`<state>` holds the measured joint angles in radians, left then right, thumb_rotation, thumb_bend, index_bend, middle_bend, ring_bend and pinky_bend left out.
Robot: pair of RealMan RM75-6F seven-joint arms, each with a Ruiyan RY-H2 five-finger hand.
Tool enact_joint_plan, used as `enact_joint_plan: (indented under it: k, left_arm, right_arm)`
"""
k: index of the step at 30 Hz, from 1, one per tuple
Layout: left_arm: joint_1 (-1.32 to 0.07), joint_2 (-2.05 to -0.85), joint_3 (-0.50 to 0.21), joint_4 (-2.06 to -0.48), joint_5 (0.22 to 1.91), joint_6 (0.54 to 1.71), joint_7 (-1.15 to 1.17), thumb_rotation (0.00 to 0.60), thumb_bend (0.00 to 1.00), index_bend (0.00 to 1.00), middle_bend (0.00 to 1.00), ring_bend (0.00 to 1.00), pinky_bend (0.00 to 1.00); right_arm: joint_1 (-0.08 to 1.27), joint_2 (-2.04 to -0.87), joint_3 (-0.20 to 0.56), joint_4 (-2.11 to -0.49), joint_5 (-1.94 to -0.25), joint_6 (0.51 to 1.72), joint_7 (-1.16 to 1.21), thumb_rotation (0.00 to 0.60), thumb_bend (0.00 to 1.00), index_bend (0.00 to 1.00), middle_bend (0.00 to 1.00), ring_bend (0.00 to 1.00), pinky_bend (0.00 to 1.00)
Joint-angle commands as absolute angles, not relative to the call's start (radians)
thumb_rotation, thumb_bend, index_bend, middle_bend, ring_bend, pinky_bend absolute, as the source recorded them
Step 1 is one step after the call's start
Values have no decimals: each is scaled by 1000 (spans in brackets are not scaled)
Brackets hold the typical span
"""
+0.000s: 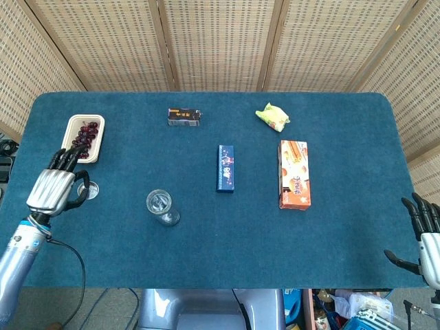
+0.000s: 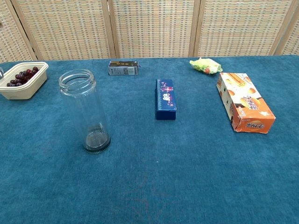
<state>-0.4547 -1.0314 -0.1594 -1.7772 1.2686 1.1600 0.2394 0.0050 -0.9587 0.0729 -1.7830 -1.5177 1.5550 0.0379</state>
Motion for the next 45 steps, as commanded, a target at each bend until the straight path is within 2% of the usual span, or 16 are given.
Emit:
enact_joint_plan:
  k: [1, 6, 15, 27, 45]
  left_arm:
    - [-468, -938, -213, -1901, 1287, 1182, 246, 600, 435, 596, 0, 0, 0]
    - [-517, -920, -234, -1993, 1265, 1140, 304, 600, 435, 596, 0, 0, 0]
    - [-612, -1037, -228, -2035, 1172, 1066, 406, 600, 435, 596, 0, 0, 0]
    - [-683, -1136, -220, -2024, 1110, 1059, 490, 600, 435, 596, 0, 0, 0]
    - [-717, -1179, -182, -2015, 1069, 1085, 546, 600, 435, 596, 0, 0, 0]
  right_arm:
    - [5, -960, 73, -1784, -1518, 1556, 34, 600, 0, 0, 0, 0, 0]
    - [7, -963, 73, -1781, -1515, 1552, 30, 600, 0, 0, 0, 0, 0]
    - [7, -961, 75, -1777, -1509, 1551, 40, 600, 0, 0, 0, 0, 0]
    - [10, -955, 79, -1774, -1498, 1544, 56, 600, 0, 0, 0, 0, 0]
    - [9, -951, 82, -1771, -1493, 1545, 72, 600, 0, 0, 0, 0, 0]
